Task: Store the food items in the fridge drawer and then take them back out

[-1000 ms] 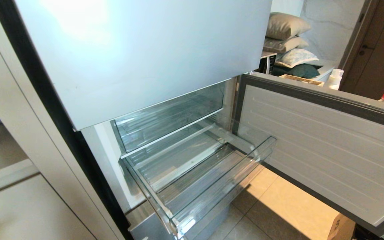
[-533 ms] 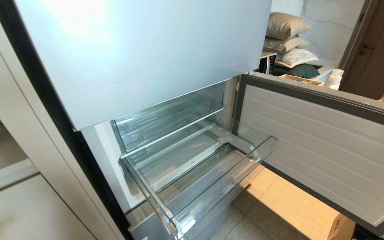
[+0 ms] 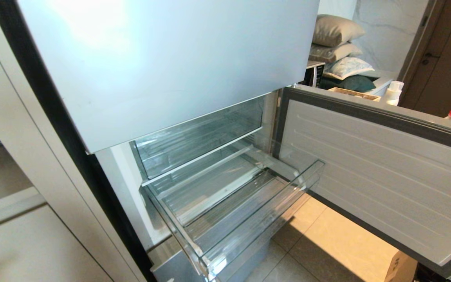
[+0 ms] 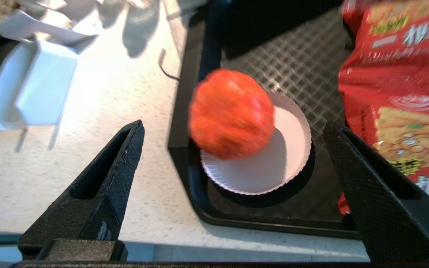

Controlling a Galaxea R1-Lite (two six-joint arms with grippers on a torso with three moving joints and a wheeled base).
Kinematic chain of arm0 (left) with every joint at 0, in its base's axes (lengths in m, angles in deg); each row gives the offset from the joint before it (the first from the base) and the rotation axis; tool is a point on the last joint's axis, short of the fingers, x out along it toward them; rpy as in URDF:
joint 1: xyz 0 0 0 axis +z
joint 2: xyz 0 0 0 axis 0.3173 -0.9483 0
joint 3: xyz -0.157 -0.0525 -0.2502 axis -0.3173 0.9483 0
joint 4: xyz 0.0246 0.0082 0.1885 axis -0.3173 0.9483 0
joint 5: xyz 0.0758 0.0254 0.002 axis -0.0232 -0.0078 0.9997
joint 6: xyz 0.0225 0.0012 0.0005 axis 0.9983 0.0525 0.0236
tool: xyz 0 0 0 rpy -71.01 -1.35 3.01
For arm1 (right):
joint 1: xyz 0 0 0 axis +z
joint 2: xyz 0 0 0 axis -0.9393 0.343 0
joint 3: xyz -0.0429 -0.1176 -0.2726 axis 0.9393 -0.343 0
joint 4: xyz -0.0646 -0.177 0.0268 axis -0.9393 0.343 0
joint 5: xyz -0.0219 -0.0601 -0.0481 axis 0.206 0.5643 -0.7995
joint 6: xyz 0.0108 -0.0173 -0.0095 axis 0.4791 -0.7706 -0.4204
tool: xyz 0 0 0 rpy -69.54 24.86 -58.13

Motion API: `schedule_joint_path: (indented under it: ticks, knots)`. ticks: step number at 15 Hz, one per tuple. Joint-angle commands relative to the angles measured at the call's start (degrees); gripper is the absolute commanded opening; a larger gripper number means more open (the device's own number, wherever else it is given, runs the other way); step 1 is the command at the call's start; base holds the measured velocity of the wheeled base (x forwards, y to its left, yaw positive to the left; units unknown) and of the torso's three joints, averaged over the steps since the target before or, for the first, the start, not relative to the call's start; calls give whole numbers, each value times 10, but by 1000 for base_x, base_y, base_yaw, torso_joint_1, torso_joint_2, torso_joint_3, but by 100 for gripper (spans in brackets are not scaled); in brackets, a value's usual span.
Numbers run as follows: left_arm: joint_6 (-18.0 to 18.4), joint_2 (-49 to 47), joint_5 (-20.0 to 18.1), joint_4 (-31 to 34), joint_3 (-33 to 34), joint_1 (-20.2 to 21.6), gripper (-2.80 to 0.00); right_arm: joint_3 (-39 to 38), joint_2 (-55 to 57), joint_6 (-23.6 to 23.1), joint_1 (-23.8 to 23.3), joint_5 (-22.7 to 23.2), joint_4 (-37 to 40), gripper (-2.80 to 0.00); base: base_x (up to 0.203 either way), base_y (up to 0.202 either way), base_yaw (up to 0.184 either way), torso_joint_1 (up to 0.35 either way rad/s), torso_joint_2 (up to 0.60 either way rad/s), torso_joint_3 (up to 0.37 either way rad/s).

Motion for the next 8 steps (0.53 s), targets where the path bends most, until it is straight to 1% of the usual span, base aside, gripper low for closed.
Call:
schedule_joint_path:
  ticks: [1,2,6,8]
  knots:
    - [0,-1,0,0,0,0,-280,-16,-58,1,0,0,-2,0,0,0,0,0,0,0]
    - [0,-1,0,0,0,0,-280,-26,-86,1,-1,-5,-1,0,0,0,0,0,0,0]
    - [0,-1,0,0,0,0,-280,-74,-213,0,-20,-77,10,0,0,0,0,0,0,0]
    - [0,-1,0,0,0,0,-280,-87,-297,-1,-38,-107,39,0,0,0,0,0,0,0]
